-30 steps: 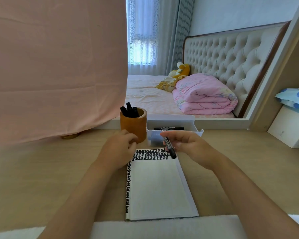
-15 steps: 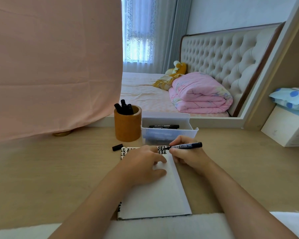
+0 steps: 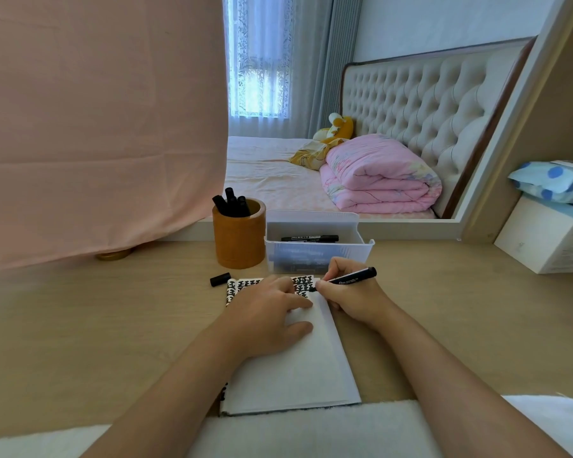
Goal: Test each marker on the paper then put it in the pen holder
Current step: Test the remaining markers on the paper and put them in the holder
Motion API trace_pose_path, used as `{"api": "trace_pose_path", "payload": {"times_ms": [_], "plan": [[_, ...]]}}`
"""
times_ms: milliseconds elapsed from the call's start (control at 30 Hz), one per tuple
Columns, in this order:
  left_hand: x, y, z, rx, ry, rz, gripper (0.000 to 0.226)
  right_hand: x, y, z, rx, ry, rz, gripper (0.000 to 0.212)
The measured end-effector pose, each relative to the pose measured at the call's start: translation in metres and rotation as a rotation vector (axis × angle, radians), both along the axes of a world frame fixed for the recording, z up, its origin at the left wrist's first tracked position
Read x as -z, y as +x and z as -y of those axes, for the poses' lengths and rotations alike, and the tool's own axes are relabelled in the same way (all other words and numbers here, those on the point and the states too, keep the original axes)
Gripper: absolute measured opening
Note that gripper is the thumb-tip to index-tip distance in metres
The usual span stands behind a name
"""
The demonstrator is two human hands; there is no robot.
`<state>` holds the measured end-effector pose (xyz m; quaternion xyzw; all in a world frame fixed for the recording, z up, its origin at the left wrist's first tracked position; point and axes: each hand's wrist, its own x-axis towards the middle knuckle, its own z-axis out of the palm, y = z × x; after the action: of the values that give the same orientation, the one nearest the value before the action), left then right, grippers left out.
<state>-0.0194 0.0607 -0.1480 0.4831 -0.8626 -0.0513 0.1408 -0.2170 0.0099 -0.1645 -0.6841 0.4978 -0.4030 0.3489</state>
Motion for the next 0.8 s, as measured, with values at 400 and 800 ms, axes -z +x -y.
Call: {"api": "trace_pose_path", "payload": {"times_ms": [400, 800], "plan": [[0.0004, 0.0002, 0.0016, -0.018, 0.020, -0.005, 0.048, -0.0001, 0.0016, -0.0004, 0.007, -0.048, -0.084, 0.024], [0.0017, -0.0002, 0.0030, -0.022, 0.023, -0.002, 0.049, -0.0005, -0.0002, -0.0001, -0.017, -0.028, -0.079, 0.022]]}}
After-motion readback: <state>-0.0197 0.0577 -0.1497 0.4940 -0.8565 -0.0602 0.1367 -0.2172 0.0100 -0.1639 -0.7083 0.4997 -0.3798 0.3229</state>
